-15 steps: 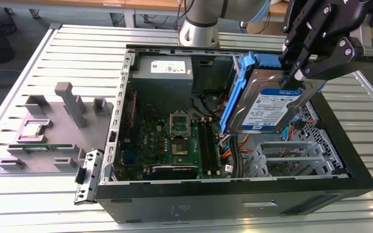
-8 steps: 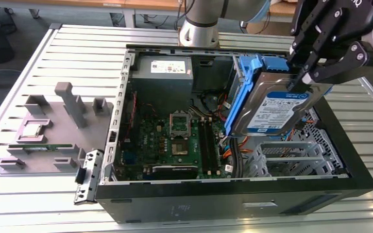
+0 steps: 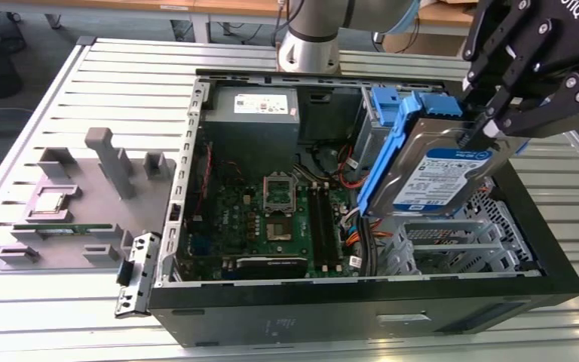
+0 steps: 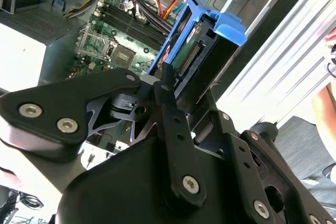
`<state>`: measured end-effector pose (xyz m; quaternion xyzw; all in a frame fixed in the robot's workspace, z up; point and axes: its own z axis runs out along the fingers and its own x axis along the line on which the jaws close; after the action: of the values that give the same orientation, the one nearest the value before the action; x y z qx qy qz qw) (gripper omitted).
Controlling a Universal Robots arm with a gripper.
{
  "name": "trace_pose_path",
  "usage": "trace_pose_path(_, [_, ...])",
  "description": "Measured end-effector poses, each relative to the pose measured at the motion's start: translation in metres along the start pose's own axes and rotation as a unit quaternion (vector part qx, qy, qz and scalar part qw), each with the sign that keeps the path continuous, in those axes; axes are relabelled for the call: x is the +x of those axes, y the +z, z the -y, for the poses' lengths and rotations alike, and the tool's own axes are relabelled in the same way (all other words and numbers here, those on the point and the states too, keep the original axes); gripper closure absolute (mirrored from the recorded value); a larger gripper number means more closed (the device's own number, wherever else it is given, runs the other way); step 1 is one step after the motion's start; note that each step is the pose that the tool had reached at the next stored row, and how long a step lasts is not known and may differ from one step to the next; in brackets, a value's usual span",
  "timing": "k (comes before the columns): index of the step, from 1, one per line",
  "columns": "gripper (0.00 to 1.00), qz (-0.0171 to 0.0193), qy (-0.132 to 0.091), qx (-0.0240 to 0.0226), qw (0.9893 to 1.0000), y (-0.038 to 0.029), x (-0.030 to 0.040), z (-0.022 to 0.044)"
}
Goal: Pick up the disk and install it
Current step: 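Insert the disk into the insertion slot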
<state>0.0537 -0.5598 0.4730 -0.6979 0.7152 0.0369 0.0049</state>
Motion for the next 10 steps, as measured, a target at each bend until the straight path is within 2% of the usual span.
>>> trace_pose_path(10, [0.65,0.0001,0.004,-0.0006,1.0,-0.0007,0.0077,0.0108])
